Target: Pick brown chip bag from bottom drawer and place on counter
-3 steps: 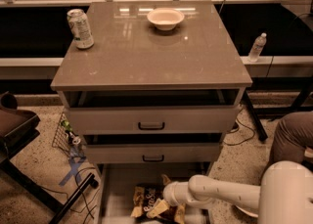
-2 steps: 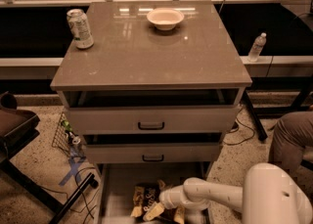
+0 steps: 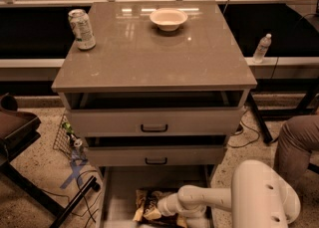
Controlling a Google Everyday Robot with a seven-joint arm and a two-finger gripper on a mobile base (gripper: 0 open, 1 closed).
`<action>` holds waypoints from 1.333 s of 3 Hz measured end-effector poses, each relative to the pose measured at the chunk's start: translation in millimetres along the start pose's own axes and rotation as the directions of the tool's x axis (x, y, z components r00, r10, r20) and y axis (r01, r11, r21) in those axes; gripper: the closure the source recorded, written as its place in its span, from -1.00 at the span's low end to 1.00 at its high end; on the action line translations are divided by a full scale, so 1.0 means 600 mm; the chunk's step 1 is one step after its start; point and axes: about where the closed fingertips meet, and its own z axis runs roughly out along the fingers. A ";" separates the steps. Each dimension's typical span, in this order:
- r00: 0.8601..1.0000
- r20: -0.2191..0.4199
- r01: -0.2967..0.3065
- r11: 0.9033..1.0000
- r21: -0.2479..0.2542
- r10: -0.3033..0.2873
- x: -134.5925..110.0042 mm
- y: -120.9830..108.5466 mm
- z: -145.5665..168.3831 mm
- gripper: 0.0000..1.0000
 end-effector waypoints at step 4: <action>1.000 -0.001 0.000 1.000 0.006 0.000 -0.010 -0.001 -0.010 1.00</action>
Offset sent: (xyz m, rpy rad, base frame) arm 0.0014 -0.0007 0.0004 -0.0027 -0.0032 -0.0044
